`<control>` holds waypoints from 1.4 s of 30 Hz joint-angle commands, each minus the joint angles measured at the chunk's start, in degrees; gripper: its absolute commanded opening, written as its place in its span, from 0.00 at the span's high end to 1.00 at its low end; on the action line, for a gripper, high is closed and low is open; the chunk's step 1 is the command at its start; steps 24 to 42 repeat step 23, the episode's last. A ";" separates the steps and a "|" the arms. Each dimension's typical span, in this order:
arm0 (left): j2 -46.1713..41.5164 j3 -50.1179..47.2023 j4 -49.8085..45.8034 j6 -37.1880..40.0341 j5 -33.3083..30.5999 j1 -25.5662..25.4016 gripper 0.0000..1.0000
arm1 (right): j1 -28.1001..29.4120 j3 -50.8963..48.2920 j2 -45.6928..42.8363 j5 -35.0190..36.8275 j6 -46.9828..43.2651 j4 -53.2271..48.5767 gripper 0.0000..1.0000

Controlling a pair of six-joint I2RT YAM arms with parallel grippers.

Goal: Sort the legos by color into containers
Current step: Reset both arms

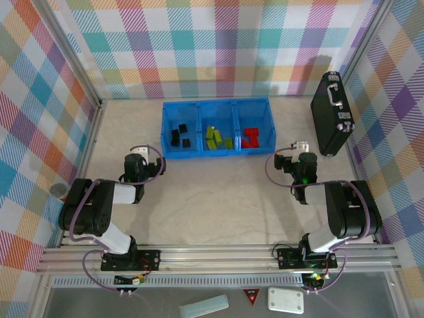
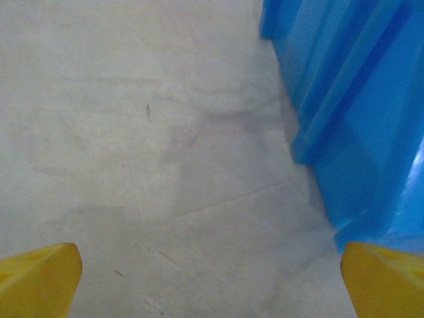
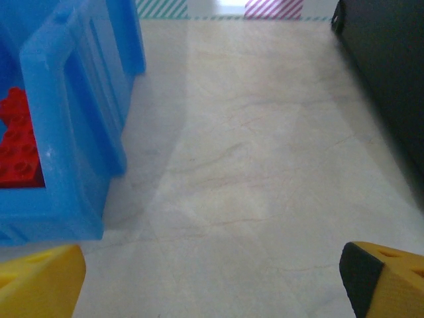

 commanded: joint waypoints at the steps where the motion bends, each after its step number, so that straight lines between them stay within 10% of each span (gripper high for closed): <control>1: -0.13 -0.21 5.51 -0.03 2.26 1.19 0.00 | -0.72 0.56 0.68 -4.03 1.42 3.09 0.01; 42: -0.16 -0.32 5.77 -0.11 2.11 1.17 0.00 | -1.16 0.46 0.35 -2.26 2.31 2.86 0.01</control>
